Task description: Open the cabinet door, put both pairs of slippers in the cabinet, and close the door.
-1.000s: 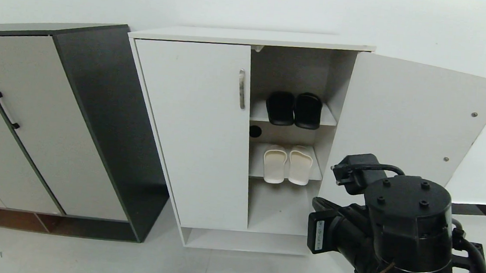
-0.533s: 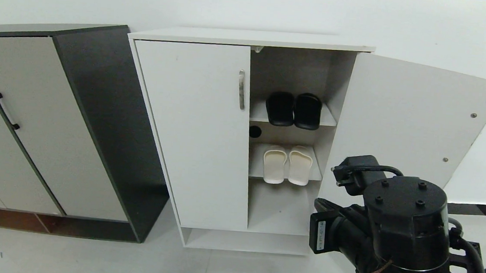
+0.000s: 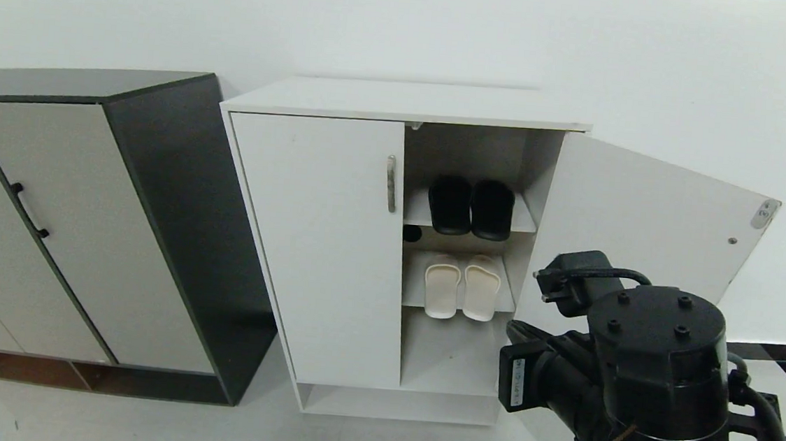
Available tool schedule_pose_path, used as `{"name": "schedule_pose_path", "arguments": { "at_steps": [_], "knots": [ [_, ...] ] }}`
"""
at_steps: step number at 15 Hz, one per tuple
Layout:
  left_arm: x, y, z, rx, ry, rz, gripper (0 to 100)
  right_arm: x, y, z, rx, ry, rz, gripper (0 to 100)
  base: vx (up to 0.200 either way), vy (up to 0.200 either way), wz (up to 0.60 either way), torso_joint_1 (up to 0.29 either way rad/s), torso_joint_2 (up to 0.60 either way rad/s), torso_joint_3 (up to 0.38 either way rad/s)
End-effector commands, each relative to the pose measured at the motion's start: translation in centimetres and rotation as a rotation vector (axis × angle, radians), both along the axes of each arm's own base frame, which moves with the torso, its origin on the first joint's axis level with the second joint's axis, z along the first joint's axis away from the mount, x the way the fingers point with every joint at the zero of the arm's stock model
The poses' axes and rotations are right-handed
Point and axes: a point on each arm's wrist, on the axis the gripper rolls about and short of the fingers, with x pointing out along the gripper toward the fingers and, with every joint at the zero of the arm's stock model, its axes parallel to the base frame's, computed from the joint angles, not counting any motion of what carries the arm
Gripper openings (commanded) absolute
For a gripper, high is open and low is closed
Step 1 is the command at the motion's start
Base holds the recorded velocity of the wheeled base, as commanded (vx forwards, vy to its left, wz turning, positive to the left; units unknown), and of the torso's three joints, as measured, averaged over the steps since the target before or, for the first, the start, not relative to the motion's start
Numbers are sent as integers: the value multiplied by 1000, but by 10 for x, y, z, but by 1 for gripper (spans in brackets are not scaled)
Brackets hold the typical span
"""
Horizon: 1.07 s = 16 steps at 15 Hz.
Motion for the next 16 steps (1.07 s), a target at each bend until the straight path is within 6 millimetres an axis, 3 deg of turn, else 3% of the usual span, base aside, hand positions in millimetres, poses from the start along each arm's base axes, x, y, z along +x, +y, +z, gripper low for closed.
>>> {"name": "schedule_pose_path", "arguments": {
  "at_steps": [1,16],
  "knots": [
    [0,0,0,1,0,0,0,0,0,-1,-2,2,1,0,0,0,0,115,-447,-344],
    [0,0,0,-1,1,0,0,0,0,-5,-14,9,1,0,0,0,0,170,-488,-317]
  ]
}}
